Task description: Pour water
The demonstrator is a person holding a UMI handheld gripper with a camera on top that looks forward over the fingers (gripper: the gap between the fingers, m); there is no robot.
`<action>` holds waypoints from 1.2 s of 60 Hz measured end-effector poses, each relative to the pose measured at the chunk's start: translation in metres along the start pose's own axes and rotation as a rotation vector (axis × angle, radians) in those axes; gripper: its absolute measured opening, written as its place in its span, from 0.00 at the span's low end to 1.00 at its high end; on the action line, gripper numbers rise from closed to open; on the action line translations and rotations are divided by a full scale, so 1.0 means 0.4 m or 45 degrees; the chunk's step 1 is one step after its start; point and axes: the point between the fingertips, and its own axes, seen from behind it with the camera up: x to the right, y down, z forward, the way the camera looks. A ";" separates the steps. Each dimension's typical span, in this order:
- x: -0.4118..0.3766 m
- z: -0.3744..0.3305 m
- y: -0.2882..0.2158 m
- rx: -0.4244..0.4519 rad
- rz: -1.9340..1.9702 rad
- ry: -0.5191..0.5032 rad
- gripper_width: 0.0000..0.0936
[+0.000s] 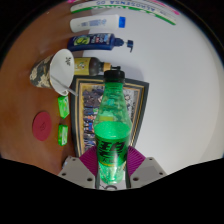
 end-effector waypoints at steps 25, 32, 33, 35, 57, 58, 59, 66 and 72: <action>-0.028 0.069 -0.050 0.021 -0.460 0.010 0.36; -0.039 0.072 -0.047 0.023 -0.369 -0.037 0.37; -0.041 0.071 -0.047 0.025 -0.335 -0.050 0.37; -0.045 0.068 -0.047 0.026 -0.249 -0.080 0.37; 0.025 0.023 -0.083 0.118 1.115 -0.400 0.37; 0.023 0.023 -0.084 0.118 1.173 -0.415 0.37; 0.017 0.024 -0.084 0.117 1.227 -0.432 0.36; -0.036 0.029 -0.108 0.126 1.569 -0.553 0.37; -0.101 0.041 -0.134 0.131 1.767 -0.645 0.37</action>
